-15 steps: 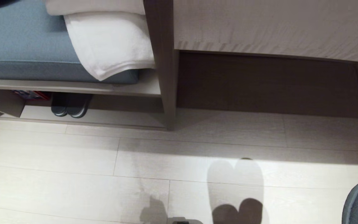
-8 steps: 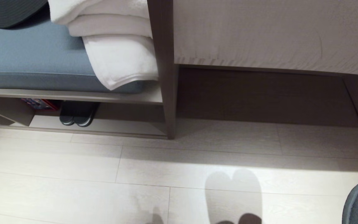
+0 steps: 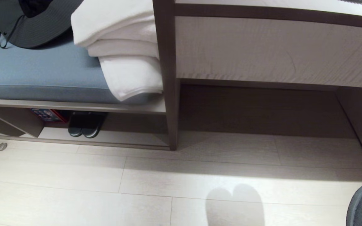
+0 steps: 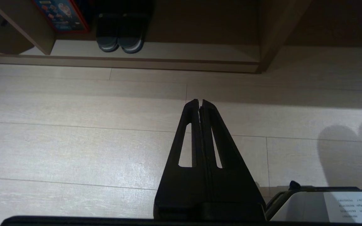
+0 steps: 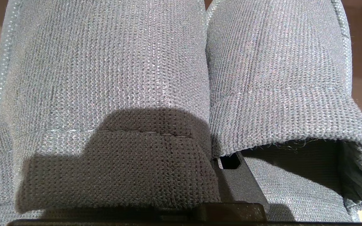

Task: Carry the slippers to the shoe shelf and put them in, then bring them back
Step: Place the slippers into the shoe cabinet

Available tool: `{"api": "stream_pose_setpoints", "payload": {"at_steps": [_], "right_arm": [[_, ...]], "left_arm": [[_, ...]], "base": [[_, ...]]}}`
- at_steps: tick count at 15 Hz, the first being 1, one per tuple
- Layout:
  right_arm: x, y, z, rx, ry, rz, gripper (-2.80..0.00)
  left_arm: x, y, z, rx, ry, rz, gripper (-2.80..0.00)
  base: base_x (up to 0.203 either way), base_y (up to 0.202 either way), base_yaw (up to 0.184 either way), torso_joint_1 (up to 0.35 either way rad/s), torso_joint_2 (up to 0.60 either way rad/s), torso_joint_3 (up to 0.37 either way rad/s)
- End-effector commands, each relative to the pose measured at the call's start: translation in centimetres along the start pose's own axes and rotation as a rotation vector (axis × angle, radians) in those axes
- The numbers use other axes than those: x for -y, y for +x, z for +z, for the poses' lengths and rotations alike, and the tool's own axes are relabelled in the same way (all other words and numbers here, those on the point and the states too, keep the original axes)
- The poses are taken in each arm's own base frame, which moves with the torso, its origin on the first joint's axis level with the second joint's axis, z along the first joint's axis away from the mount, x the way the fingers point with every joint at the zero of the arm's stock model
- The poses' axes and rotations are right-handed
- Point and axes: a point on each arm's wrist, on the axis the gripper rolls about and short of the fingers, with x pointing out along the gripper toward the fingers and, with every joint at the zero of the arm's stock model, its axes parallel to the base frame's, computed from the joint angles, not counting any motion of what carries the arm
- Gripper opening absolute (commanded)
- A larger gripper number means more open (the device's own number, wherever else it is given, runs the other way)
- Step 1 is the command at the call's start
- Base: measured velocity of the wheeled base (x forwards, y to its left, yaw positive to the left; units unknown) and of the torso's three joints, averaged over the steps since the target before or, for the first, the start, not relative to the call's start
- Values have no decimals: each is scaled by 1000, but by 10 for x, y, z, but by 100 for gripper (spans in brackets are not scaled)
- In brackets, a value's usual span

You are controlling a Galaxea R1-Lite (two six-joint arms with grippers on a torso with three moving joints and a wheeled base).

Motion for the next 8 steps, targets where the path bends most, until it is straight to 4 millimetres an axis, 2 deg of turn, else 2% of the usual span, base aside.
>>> {"api": "stream_pose_setpoints", "payload": {"at_steps": [1, 8], "right_arm": [[0, 0, 0, -1, -1, 0, -280], [0, 0, 0, -1, -1, 0, -280]], "left_arm": [[0, 0, 0, -1, 0, 1, -280], [0, 0, 0, 0, 0, 0, -280]], "base": [[0, 0, 0, 1, -6, 199], [0, 0, 0, 2, 1, 204]]}}
